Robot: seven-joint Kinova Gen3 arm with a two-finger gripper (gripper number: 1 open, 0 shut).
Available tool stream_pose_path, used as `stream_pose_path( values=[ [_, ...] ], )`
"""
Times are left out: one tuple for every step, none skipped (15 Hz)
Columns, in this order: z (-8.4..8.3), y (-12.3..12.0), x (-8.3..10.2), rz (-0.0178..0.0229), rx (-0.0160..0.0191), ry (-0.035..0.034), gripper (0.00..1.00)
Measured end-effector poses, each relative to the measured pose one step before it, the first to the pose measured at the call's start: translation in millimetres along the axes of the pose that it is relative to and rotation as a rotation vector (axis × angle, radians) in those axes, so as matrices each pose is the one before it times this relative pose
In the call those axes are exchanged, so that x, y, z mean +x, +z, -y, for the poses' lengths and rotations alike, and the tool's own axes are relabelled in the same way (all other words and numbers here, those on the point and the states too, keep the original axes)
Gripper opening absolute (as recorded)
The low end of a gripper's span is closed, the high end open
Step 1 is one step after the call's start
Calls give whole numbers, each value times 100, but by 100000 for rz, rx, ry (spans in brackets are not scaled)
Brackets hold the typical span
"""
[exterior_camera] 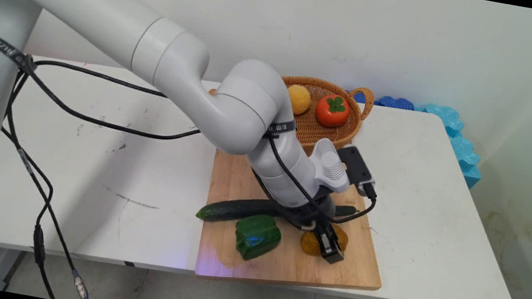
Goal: Pick up the potato from the cutting board, then place the picked object in the vegetable basket
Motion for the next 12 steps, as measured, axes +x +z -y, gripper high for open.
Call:
stream_pose_path(
  values=[
    [26, 140, -12, 223, 240, 213, 0],
    [20, 103, -21, 194, 143, 342, 0],
    [0, 12, -17, 117, 57, 349, 0],
    [-27, -51, -5, 68, -46, 441, 0],
    [-19, -107, -6, -25, -43, 313, 0],
    [-29, -232, -5, -38, -47, 547, 0],
    [-15, -263, 21, -174, -34, 395, 0],
    [-12, -437, 33, -198, -48, 558, 0],
    [20, -660, 86, -373, -126, 573, 0],
    [62, -816, 151, -434, -113, 565, 0],
    [68, -814, 197, -537, -152, 452, 0],
    [138, -1023, 276, -615, -190, 353, 0]
  ],
)
